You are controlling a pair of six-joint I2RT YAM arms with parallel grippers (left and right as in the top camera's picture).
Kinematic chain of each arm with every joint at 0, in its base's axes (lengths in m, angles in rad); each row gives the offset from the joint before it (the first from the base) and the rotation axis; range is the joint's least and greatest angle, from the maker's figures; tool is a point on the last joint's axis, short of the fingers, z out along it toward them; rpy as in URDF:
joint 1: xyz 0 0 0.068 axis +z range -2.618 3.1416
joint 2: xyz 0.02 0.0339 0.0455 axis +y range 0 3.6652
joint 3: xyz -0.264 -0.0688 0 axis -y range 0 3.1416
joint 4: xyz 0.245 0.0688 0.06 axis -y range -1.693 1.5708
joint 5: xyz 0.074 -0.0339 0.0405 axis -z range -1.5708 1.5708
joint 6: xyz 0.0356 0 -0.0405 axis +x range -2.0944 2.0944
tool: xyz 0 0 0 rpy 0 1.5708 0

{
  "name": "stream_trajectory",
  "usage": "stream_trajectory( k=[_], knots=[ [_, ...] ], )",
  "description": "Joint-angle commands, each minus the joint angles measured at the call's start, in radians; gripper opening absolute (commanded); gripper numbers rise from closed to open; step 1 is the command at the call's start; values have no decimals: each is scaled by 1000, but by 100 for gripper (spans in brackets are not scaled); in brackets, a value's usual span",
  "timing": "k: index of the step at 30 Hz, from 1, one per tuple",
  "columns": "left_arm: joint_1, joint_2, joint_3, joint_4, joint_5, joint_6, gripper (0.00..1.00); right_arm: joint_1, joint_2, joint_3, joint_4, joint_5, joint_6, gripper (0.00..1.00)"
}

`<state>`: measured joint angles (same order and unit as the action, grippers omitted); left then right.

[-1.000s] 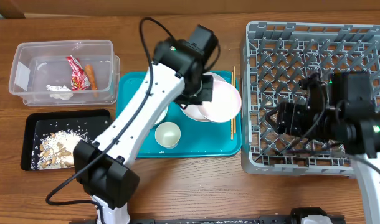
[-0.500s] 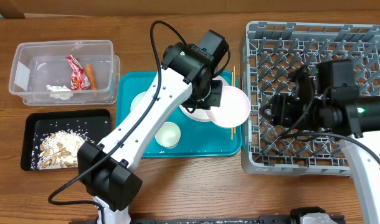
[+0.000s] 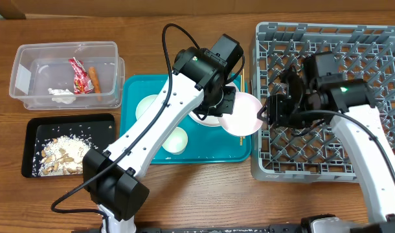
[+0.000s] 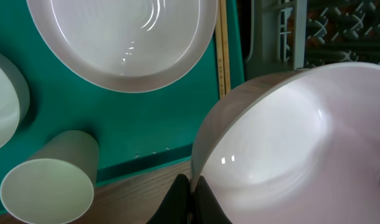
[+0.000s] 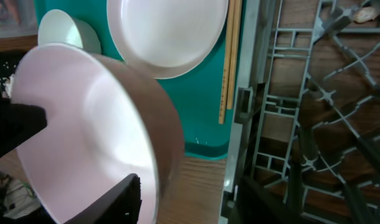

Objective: Sort waste into correct bins and load items into the dishwasher
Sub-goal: 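Lift the pink bowl toward the rack and hand it to the right gripper, then place the pink bowl in the back of the rack with the right gripper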

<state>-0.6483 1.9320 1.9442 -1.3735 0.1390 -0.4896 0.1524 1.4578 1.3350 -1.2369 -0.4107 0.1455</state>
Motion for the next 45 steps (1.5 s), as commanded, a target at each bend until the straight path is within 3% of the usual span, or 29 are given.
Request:
stream_trajectory(
  k=[1,11,18,21,26,30,36,38,40,42,45],
  knots=[
    [-7,-8,14,7,12,22,4,5,26,11,29,5,-3,43],
    [-7,-8,14,48,46,18,4,5,28,11,63,5,-4,27],
    [-7,-8,14,63,45,18,4,5,28,11,77,6,-4,4],
    [-4,-8,14,67,26,18,24,5,28,11,95,8,-4,4],
    [39,-8,14,79,-13,18,76,5,28,11,156,104,-3,4],
    [97,-8,14,81,-16,18,100,5,27,11,272,399,125,4],
    [124,-8,14,80,-16,18,100,5,27,11,456,827,169,4],
    [124,-8,14,80,-16,18,100,3,27,11,536,1116,170,4],
    [124,-8,14,80,-16,18,100,2,27,11,605,1268,169,4],
    [124,-8,14,80,-16,18,100,3,28,11,679,1368,159,4],
    [124,-8,14,80,-16,18,100,2,40,11,842,1437,30,4]
  ],
)
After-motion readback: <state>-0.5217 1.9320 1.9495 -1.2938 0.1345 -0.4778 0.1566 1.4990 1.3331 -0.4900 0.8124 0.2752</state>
